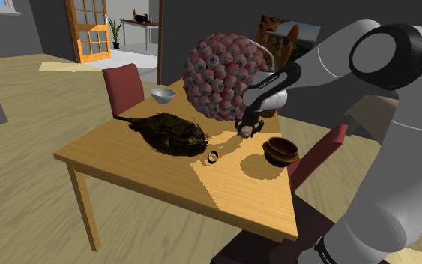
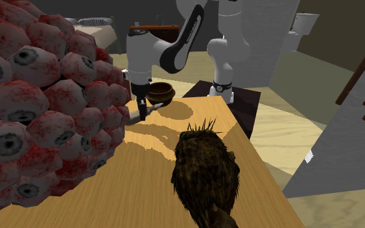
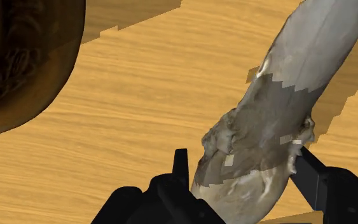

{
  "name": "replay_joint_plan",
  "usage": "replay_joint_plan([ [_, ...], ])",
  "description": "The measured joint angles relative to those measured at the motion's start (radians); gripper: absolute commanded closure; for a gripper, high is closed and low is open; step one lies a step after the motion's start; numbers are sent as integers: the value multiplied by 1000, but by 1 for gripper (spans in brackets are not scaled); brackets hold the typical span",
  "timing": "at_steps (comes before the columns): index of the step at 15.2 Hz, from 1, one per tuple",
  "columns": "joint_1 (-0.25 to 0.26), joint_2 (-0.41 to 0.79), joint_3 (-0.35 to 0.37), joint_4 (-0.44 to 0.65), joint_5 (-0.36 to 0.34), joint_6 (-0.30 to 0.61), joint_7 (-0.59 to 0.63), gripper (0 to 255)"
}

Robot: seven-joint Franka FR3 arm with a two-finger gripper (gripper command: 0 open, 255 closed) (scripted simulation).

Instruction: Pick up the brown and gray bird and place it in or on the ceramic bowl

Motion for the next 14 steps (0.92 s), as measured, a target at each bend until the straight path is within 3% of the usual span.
replay_joint_plan([
  [14,7,-113,-5,58,-19,-170,5,255],
])
